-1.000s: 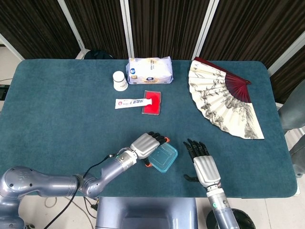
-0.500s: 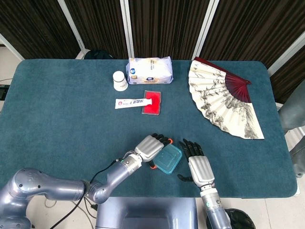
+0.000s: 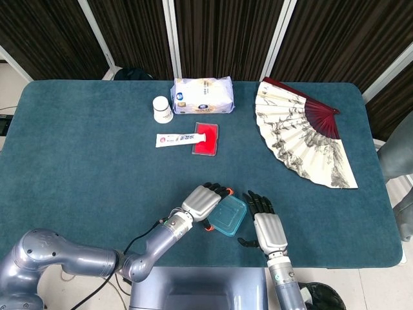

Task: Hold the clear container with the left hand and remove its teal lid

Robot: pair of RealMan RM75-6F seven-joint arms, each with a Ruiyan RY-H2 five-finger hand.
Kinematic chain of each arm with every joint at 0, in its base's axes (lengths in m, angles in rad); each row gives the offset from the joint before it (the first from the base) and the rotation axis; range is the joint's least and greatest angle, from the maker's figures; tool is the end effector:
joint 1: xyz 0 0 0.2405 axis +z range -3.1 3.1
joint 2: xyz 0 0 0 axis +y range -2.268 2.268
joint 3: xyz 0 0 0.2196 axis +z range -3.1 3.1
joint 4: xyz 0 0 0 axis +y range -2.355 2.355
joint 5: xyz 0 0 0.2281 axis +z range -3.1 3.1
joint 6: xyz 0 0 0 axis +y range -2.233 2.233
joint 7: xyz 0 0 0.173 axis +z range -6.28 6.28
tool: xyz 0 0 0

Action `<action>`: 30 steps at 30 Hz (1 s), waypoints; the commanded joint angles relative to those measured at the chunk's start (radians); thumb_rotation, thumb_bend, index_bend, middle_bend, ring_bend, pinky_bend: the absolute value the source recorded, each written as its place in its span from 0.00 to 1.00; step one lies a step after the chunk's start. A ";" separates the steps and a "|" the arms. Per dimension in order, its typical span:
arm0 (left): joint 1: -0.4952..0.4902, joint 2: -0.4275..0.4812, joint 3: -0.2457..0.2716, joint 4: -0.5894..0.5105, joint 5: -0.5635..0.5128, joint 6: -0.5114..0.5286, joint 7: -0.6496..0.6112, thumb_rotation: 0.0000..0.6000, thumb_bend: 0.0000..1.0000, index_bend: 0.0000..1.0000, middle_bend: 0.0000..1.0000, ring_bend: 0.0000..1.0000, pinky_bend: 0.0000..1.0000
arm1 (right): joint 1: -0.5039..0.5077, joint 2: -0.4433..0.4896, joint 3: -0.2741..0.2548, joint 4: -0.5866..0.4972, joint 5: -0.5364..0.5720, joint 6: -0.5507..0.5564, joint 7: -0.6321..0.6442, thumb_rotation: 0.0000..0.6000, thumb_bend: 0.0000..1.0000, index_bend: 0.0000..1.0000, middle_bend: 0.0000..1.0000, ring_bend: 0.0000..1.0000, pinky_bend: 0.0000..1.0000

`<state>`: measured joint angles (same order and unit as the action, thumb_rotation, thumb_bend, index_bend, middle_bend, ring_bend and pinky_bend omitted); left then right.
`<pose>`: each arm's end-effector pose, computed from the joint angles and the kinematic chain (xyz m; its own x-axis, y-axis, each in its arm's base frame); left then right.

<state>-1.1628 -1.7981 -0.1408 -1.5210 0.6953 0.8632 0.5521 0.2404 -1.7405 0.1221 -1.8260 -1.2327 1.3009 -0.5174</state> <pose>0.0179 0.2873 -0.1473 0.5154 0.4672 0.7184 0.7895 -0.5849 -0.1860 -0.1076 -0.2221 -0.0483 0.0670 -0.2607 0.9631 -0.9973 -0.0465 0.0568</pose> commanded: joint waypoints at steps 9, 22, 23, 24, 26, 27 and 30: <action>0.010 -0.001 0.000 -0.001 -0.021 0.010 0.005 1.00 0.09 0.17 0.31 0.24 0.39 | 0.004 -0.023 -0.002 0.010 0.024 0.008 0.004 1.00 0.17 0.00 0.00 0.00 0.00; 0.006 -0.001 -0.010 -0.006 -0.020 0.008 0.014 1.00 0.09 0.17 0.31 0.24 0.39 | 0.012 -0.049 0.010 0.000 0.043 0.022 0.019 1.00 0.17 0.00 0.00 0.00 0.00; 0.006 -0.001 -0.010 -0.006 -0.020 0.008 0.014 1.00 0.09 0.17 0.31 0.24 0.39 | 0.013 -0.050 0.012 -0.002 0.043 0.024 0.019 1.00 0.17 0.00 0.00 0.00 0.00; 0.006 -0.002 -0.011 -0.006 -0.020 0.008 0.014 1.00 0.09 0.17 0.31 0.24 0.39 | 0.014 -0.052 0.014 -0.003 0.045 0.025 0.019 1.00 0.17 0.00 0.00 0.00 0.00; 0.006 -0.002 -0.011 -0.005 -0.019 0.009 0.015 1.00 0.09 0.17 0.31 0.24 0.39 | 0.014 -0.056 0.018 -0.007 0.051 0.029 0.020 1.00 0.17 0.00 0.00 0.00 0.00; 0.006 -0.003 -0.011 -0.003 -0.017 0.009 0.017 1.00 0.09 0.17 0.31 0.24 0.39 | 0.014 -0.059 0.020 -0.009 0.055 0.032 0.019 1.00 0.17 0.00 0.00 0.00 0.00; 0.007 -0.006 -0.012 0.000 -0.018 0.009 0.015 1.00 0.09 0.17 0.31 0.24 0.39 | 0.014 -0.067 0.021 -0.009 0.066 0.037 0.016 1.00 0.17 0.00 0.00 0.00 0.00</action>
<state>-1.1563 -1.8037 -0.1529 -1.5210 0.6771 0.8727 0.5676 0.2547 -1.8055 0.1424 -1.8345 -1.1692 1.3368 -0.5006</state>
